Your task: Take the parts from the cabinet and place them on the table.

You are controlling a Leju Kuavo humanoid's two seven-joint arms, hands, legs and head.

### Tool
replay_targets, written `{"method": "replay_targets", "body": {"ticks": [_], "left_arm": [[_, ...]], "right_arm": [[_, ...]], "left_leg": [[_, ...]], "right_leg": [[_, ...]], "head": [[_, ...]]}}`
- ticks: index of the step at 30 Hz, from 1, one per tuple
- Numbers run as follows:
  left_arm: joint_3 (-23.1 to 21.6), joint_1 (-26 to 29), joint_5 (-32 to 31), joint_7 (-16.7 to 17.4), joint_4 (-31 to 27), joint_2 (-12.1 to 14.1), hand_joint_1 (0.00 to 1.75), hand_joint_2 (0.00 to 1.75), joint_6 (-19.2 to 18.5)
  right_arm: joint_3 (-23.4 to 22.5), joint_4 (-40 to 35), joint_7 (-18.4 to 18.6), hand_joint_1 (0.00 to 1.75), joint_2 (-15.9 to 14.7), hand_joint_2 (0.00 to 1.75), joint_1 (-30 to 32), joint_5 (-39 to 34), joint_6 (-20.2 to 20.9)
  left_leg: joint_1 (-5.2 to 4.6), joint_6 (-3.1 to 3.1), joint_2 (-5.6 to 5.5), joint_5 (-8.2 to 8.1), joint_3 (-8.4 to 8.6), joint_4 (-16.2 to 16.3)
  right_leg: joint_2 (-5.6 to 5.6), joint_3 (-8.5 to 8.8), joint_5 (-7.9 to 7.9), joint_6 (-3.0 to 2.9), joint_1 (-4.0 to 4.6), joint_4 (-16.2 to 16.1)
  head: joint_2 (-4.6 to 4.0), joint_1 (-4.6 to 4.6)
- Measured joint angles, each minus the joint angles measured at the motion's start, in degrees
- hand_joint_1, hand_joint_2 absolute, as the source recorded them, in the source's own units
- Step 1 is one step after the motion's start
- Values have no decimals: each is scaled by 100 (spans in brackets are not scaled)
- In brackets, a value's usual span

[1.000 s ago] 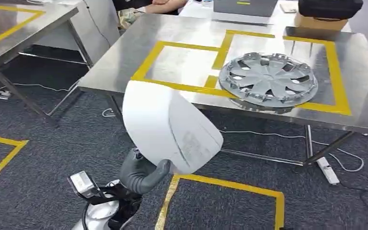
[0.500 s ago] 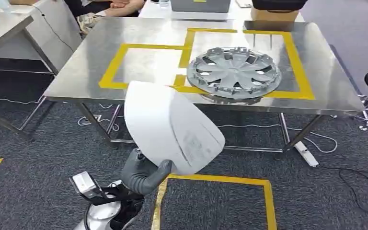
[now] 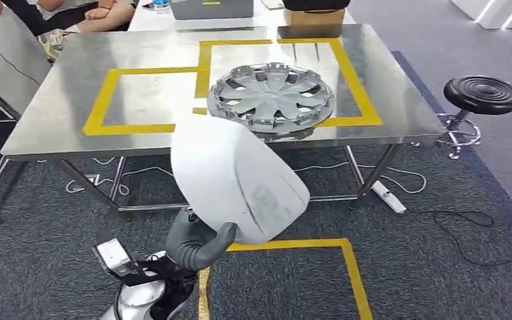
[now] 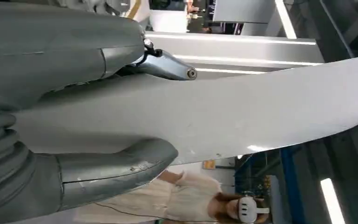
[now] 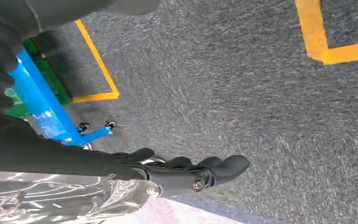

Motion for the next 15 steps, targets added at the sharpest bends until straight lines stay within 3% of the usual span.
{"method": "replay_targets", "body": {"ticks": [2,3,4,5,7,8,9,10,12,13,15], "left_arm": [[7,-6,-50,-7,0,0,175,175,41],[4,-17,-72,-7,0,-15,175,175,41],[4,-30,-72,-7,0,-33,175,175,41],[4,-38,-32,20,2,-35,175,175,22],[11,-35,147,142,20,-33,175,175,-66],[11,-33,228,201,35,-33,175,175,-96],[11,-34,287,252,50,-33,175,175,-129],[9,-34,330,275,68,-33,175,175,-175],[7,-35,407,263,92,-33,175,175,-258],[7,-33,407,223,92,-33,175,175,-249],[17,-12,405,188,92,-39,175,175,-124]], "right_arm": [[4,0,2,0,0,175,21,52,0],[4,0,9,0,-11,175,25,70,0],[7,0,26,0,-11,175,27,94,-15],[26,0,59,0,-9,175,19,155,-44],[109,0,219,0,-11,175,11,306,-142],[144,0,324,0,-11,175,11,363,-146],[171,0,383,0,-11,175,15,367,-135],[177,0,382,0,-11,175,24,321,-118],[186,0,259,0,-11,175,22,273,-76],[197,0,102,0,-9,175,10,269,-79],[212,0,-450,0,2,175,3,232,-83]], "left_leg": [[-20,76,5,31,-6,-8],[19,129,31,67,2,-38],[19,142,39,71,4,-41],[13,177,58,72,2,-41],[1,186,120,69,-3,-40],[0,186,142,69,-2,-40],[1,185,156,68,0,-39],[1,183,161,67,3,-38],[4,154,164,51,21,-31],[-4,124,169,43,25,-27],[-47,66,170,52,11,-20]], "right_leg": [[5,13,33,73,-25,-53],[-58,-32,10,95,-27,-30],[-273,-79,-117,114,-3,129],[-388,-226,-326,129,-7,472],[-452,-660,-778,153,-7,1466],[-454,-782,-858,160,-7,1753],[-454,-766,-800,160,-8,1746],[-458,-618,-640,155,-8,1501],[-505,-2,-172,143,-15,391],[-566,178,-203,135,-9,21],[-517,198,-174,42,14,18]], "head": [[0,-4],[0,-18],[0,33],[0,68],[0,68],[0,61],[0,65],[0,65],[0,65],[0,63],[0,48]]}}
